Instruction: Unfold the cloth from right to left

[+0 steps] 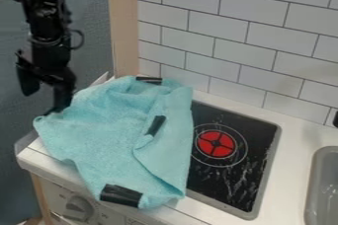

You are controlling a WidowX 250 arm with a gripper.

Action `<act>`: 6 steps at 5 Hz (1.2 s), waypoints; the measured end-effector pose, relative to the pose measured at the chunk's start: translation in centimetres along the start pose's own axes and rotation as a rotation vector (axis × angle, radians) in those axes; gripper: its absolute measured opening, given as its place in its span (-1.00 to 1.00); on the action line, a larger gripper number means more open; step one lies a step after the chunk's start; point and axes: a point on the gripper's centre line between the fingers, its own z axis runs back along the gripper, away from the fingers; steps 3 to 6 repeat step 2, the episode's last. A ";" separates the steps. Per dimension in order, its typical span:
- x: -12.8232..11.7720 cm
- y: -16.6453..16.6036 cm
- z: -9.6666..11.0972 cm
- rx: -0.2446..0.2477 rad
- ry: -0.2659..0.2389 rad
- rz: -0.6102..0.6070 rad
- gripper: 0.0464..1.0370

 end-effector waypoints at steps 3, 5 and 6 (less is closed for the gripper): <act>0.8 -1.6 1.9 0.012 -0.021 0.029 0.93; 0.8 -1.6 1.9 0.012 -0.021 0.029 0.93; 0.8 -1.6 1.9 0.012 -0.021 0.029 0.93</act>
